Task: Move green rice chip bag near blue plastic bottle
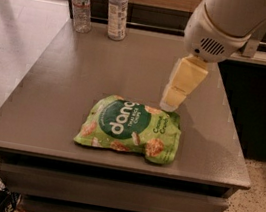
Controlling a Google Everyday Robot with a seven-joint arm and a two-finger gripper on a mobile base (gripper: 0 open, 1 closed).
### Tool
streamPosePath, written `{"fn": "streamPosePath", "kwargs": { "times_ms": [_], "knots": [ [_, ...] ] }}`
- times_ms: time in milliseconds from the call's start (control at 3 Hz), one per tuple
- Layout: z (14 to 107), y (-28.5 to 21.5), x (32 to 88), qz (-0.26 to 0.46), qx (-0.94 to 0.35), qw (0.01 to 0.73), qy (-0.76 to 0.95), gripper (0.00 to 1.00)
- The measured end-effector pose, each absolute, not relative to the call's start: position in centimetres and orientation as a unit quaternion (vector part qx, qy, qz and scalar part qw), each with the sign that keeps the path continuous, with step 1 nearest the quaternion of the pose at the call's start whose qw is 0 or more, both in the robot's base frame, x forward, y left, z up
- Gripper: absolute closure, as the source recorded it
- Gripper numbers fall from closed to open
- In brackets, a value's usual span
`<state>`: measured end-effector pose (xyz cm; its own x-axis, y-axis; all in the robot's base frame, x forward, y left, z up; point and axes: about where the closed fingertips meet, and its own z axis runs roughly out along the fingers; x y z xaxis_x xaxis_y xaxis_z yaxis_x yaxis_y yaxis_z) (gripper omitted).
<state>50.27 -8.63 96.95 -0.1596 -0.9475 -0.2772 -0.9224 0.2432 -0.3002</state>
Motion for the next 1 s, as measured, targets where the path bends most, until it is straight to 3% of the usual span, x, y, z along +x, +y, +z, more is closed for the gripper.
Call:
{"fn": "streamPosePath", "kwargs": {
  "times_ms": [1000],
  "knots": [
    [82.9, -3.0, 49.5, 0.125, -0.594, 0.163, 0.778, 0.0]
  ]
}}
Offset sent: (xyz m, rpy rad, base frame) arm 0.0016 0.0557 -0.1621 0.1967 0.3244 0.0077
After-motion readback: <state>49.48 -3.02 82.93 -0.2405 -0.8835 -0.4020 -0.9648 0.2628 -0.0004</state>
